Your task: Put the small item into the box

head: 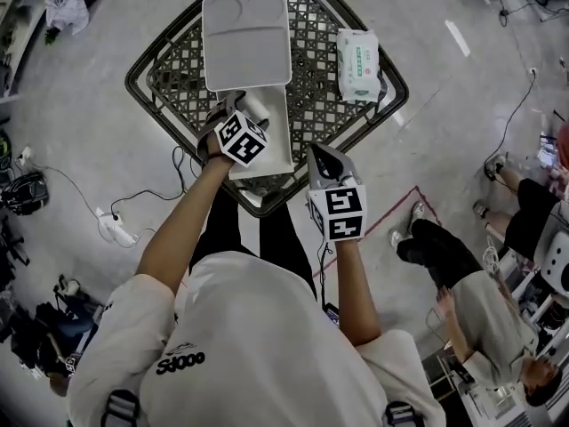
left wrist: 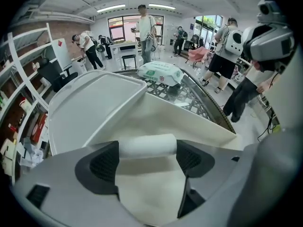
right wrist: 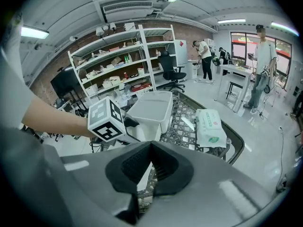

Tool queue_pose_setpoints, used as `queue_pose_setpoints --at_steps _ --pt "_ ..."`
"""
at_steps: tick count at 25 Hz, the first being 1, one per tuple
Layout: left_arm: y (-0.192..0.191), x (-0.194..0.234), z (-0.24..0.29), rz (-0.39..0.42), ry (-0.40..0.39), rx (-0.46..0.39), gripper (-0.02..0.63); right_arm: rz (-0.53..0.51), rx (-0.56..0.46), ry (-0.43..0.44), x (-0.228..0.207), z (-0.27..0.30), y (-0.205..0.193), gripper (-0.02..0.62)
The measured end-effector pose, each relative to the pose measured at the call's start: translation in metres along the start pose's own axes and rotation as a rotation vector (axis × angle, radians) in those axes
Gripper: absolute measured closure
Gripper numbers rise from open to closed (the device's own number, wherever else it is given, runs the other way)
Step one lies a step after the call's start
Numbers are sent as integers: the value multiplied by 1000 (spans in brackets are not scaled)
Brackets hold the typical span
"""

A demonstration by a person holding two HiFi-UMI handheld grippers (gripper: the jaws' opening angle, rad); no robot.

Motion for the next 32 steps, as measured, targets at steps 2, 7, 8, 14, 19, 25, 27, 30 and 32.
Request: queue_pose_setpoints --at_steps 2,7,8,14,19,25,27,30,32 --pt "-1 -2 0 1 -9 -2 235 3 -5 -1 3 -1 2 584" --pt "-3 -4 -8 -24 -43 -38 235 2 -12 -15 9 -6 1 584" --pt "-4 -5 -9 -31 -51 -44 235 0 -13 -19 10 -8 1 584" --pt "-7 0 -28 -51 -57 -104 236 -4 -43 -43 15 -15 2 584" --pt "-9 6 -55 -55 -42 -156 241 -17 -77 -66 21 -27 4 584" --pt "-18 16 -102 -58 -31 -237 283 -20 -142 -107 30 -56 22 584" --pt "-20 22 -117 -72 -22 -268 314 -19 -167 -121 31 -65 29 584" --pt "-20 37 -141 -96 12 -323 367 -20 -214 -133 30 -78 45 584" --pt "-18 46 -157 -99 31 -356 387 -17 -246 -136 32 -88 57 584"
Point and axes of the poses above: the fingertips, and each gripper's own axes: z forward along the fingers, x to its left, y out of its top, the point moved 3 cm from there along -z, backward along the fingers, and after that the axes turned 12 degrees about x, right-handed, at the moved point
